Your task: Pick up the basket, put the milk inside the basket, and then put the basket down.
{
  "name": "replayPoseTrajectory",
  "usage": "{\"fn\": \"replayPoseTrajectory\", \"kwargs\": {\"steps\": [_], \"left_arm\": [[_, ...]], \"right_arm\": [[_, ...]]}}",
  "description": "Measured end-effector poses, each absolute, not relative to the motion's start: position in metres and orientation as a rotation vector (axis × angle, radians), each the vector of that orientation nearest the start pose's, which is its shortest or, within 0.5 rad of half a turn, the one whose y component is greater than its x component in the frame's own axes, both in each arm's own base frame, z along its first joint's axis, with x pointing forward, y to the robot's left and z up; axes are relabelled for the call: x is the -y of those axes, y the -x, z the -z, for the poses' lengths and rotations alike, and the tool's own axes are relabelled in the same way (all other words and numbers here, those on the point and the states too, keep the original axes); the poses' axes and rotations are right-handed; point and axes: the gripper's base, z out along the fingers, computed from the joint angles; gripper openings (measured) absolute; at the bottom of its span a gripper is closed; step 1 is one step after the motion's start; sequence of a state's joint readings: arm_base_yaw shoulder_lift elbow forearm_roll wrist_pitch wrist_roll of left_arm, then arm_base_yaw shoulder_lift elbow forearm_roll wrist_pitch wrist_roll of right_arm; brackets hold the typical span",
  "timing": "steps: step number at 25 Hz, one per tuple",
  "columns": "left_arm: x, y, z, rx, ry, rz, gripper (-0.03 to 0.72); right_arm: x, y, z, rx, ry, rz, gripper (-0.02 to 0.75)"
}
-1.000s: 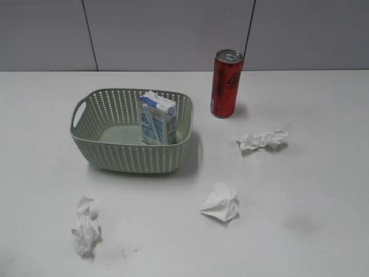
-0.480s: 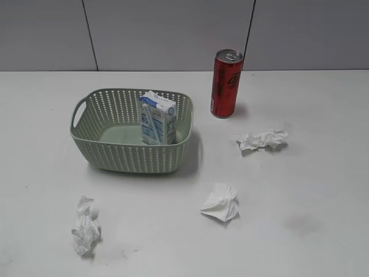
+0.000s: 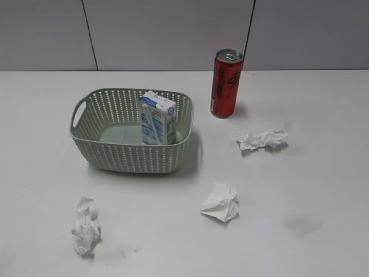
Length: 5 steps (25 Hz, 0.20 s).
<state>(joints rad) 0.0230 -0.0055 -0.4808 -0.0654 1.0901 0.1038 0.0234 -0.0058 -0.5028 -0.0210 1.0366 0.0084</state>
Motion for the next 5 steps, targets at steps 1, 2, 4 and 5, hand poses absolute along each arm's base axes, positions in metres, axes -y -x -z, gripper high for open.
{"fn": "replayPoseTrajectory", "kwargs": {"steps": [1, 2, 4, 5], "left_arm": [[0.0054, 0.0048, -0.2697, -2.084, -0.088, 0.002, 0.490], [0.0054, 0.0048, -0.2697, -2.084, -0.088, 0.002, 0.490], [0.0054, 0.0048, -0.2697, -2.084, -0.088, 0.002, 0.490], [0.0054, 0.0048, -0.2697, -2.084, -0.087, 0.001, 0.489]], "right_arm": [[0.0017, 0.0051, -0.2800, -2.011, 0.014, 0.004, 0.588], [0.0017, 0.0051, -0.2800, -2.011, 0.014, 0.004, 0.588], [0.0017, 0.0051, -0.2800, -2.011, 0.014, 0.004, 0.588], [0.0017, 0.0051, -0.2800, -2.011, 0.014, 0.004, 0.588]]}}
